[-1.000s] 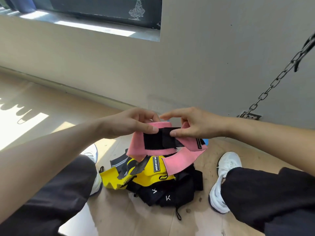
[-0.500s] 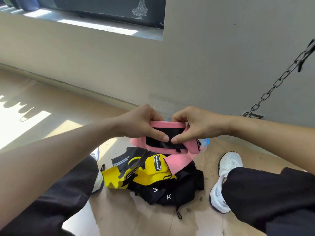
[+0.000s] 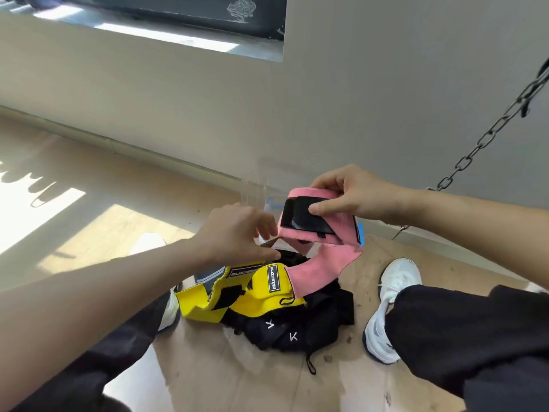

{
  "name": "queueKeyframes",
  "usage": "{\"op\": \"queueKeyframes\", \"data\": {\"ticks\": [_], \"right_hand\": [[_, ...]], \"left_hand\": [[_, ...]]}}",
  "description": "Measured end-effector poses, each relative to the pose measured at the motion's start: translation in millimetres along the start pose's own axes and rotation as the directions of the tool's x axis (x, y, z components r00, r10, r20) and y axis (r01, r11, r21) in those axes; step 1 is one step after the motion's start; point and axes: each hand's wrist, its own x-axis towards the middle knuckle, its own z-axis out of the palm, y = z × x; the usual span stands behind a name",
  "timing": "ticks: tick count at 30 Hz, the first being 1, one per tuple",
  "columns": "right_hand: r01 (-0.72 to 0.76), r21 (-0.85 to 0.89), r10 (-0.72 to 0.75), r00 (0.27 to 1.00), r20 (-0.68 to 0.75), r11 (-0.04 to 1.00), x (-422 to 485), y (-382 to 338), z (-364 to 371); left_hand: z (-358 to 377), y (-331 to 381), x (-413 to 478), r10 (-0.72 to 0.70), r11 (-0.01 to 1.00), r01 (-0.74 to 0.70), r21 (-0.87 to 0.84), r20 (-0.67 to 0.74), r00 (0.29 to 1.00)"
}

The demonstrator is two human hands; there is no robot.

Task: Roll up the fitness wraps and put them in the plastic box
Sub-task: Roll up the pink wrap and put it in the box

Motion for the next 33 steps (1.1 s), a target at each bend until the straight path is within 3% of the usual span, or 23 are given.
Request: {"op": "queueKeyframes", "data": {"ticks": [4, 6, 8, 10, 13, 15, 17, 20, 22, 25, 30, 33], "right_hand": [[-0.026, -0.019, 0.027, 0.999, 0.042, 0.999, 0.1, 2.9, -3.4], [-0.049, -0.057, 0.051, 0.998, 0.039, 0.997, 0.6, 5.9, -8.7], [-0.075, -0.066, 0.076, 0.997, 0.013, 0.995, 0.7, 8.4, -19.3], [-0.088, -0.048, 0.089, 0.996, 0.014, 0.995, -1.4, 10.1, -31.9], [-0.073, -0.041, 0.076, 0.992, 0.097, 0.997, -8.4, 10.8, -39.0], [-0.040, -0.051, 0.047, 0.988, 0.144, 0.998, -10.2, 9.8, -36.5], [-0.015, -0.039, 0.021, 0.986, 0.165, 0.999, -9.6, 5.8, -32.4], [0.026, -0.040, -0.018, 0.980, 0.199, 0.999, -9.2, -3.5, -22.4], [0.059, -0.066, -0.044, 0.978, 0.205, 0.996, -9.3, -9.5, -14.5], [0.082, -0.119, -0.056, 0.977, 0.205, 0.989, -9.5, -16.7, -7.5], [0.077, -0.316, -0.013, 0.980, 0.200, 0.946, -11.5, -22.5, 4.3], [0.098, -0.304, -0.048, 0.985, 0.168, 0.947, -9.6, -24.3, 7.5]], "left_hand": [[0.0, -4.3, 6.3, 0.055, 0.998, -0.054, -0.011, 0.063, 0.997], [-4.9, -11.6, 5.5, 0.071, 0.995, -0.086, 0.053, 0.237, 0.969], [-5.2, -19.7, 0.6, 0.055, 0.967, -0.159, 0.198, 0.445, 0.894], [-4.0, -26.5, -3.4, 0.025, 0.984, -0.113, 0.137, 0.524, 0.852], [-12.6, -26.1, 2.7, 0.000, 0.984, 0.069, -0.165, 0.388, 0.922], [-18.6, -19.7, 10.0, -0.023, 0.951, 0.080, -0.300, 0.191, 0.981], [-20.6, -9.9, 14.7, -0.036, 0.911, 0.060, -0.408, 0.067, 0.997], [-21.6, 10.8, 17.6, -0.005, 0.833, 0.063, -0.549, 0.107, 0.994], [-18.2, 18.2, 20.7, 0.041, 0.821, 0.053, -0.569, 0.150, 0.988], [-16.0, 18.9, 20.2, 0.052, 0.801, 0.016, -0.598, 0.096, 0.994], [-24.0, 15.0, 20.7, 0.061, 0.708, 0.036, -0.706, 0.113, 0.992], [-27.2, 11.7, 20.7, 0.067, 0.694, 0.056, -0.717, 0.142, 0.988]]}}
